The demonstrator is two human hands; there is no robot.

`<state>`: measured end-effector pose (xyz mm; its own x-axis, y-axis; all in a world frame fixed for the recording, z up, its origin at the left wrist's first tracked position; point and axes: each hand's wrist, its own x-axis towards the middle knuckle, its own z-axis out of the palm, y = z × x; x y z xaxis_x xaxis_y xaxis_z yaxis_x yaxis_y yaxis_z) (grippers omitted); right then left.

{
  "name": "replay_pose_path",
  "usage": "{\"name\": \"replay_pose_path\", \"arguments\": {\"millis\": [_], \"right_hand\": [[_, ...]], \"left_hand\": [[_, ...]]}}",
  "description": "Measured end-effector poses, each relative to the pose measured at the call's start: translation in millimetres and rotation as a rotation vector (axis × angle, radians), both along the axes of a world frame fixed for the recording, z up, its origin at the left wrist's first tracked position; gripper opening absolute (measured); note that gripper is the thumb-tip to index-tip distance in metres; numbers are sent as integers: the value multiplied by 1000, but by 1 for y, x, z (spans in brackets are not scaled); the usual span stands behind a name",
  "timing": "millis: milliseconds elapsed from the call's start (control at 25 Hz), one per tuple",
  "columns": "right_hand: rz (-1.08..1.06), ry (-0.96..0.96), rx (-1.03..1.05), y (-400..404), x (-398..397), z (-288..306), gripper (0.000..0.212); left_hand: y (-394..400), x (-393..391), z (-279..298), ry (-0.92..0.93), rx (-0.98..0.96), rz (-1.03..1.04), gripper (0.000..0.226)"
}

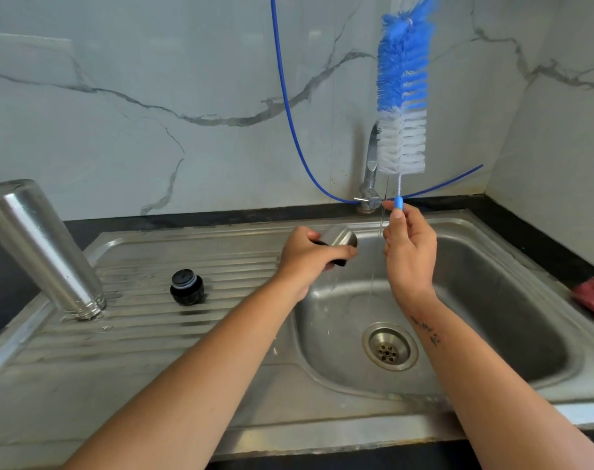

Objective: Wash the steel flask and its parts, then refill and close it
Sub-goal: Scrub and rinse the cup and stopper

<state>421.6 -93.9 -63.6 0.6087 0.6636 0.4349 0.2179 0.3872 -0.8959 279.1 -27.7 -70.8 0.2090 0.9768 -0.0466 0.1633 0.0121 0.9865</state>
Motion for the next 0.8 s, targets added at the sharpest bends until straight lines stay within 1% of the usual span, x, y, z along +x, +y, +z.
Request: {"name": "replay_pose_path", "arguments": {"millis": [40,120,240,400,520,640,800], "right_hand": [[1,-4,2,0,0,0,24],[13,-1,6,-1,-2,0,24],[27,-8,5,1,-1,-2,24],[50,-31,-17,1,-5,-2,25],[61,-54,-20,0,-7,-1,25],[68,-54,-23,-1,-6,-2,24],[85,-38,-11,1,-4,-5,25]], "left_hand": [[2,-1,0,21,-12,-19,63],[-3,-4,-2,145,9,-15,68],[-5,-8,-8,115,22,24,73],[-10,-13,-20,160,-2,26,77],[-14,-16,-28,229,2,15,72],[-16,-21,-28,234,22,18,68],[-10,-41,0,311,140,48,55]]}}
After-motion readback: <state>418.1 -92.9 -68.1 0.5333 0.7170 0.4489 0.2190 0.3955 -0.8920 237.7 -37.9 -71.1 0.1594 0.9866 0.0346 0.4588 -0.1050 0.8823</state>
